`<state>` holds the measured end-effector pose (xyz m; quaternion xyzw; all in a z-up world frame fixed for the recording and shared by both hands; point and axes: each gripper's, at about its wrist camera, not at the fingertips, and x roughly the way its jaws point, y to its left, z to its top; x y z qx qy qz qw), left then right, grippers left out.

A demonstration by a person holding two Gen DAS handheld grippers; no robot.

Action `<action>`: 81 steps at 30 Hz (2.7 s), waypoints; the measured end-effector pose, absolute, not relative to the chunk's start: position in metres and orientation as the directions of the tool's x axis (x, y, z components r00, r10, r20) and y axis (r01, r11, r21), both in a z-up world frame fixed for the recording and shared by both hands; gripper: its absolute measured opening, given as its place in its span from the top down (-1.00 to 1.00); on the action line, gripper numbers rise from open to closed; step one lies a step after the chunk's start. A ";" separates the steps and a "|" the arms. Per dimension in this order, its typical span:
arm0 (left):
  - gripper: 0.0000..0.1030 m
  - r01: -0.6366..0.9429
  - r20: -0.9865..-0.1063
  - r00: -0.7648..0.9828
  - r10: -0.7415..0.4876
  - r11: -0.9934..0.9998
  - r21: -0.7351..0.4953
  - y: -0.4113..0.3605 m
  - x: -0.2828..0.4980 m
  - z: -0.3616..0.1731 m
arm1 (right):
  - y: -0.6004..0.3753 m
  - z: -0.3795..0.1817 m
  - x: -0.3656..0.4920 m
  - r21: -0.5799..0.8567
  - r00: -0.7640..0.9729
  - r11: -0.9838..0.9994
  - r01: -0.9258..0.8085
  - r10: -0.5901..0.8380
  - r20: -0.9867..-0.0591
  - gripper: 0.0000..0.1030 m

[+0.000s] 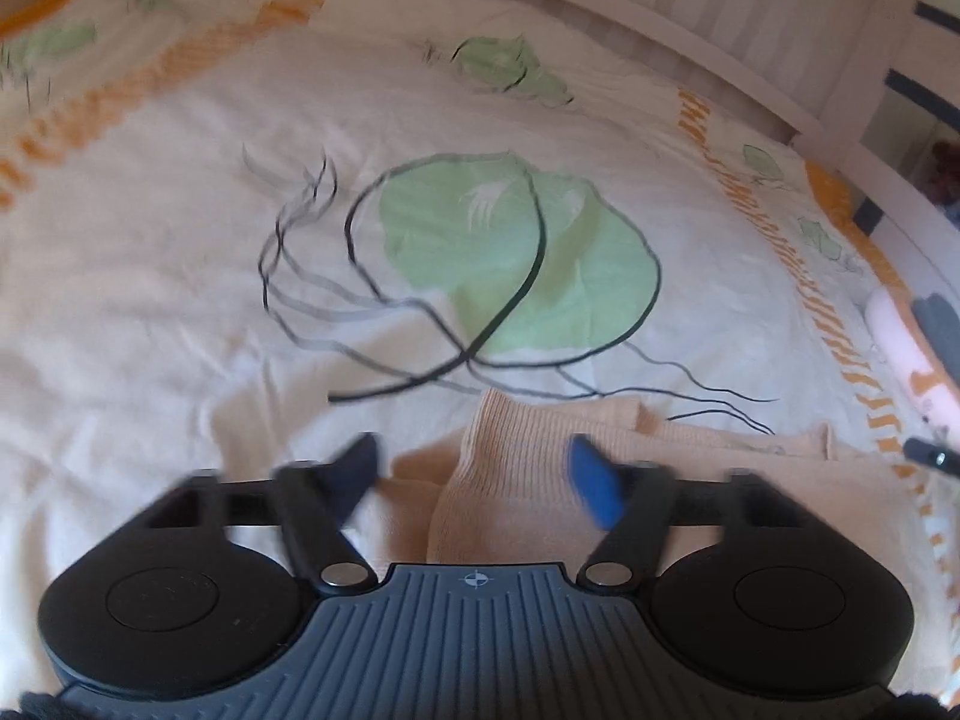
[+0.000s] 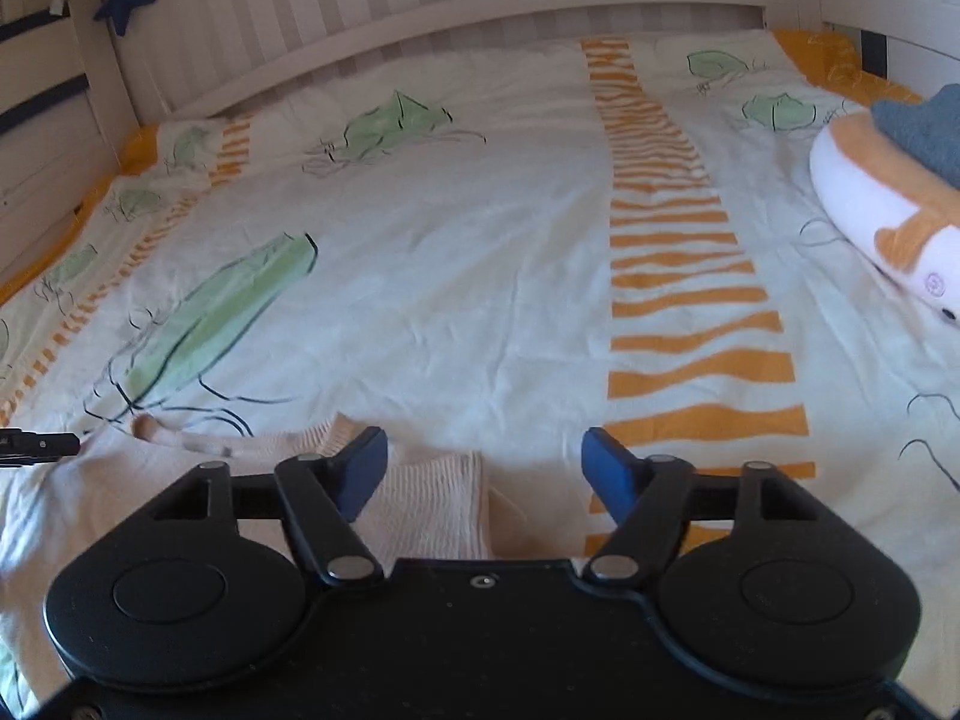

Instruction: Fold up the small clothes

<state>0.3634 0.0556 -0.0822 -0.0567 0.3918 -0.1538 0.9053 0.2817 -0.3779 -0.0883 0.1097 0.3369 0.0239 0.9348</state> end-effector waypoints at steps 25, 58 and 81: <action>-0.99 0.311 -0.848 0.488 -0.206 0.949 -0.052 0.023 0.267 -0.113 | -0.358 -0.108 0.232 0.105 0.506 0.994 0.017 0.082 -0.859 -0.99; -0.99 0.338 -0.868 0.439 -0.231 0.938 -0.078 -0.110 0.313 -0.111 | -0.406 -0.138 0.228 0.757 0.538 0.627 0.186 0.579 -0.612 -1.00; -1.00 0.348 -0.894 0.413 -0.173 0.937 -0.020 -0.120 0.322 -0.117 | -0.402 -0.144 0.235 0.777 0.582 0.606 0.168 0.575 -0.575 -1.00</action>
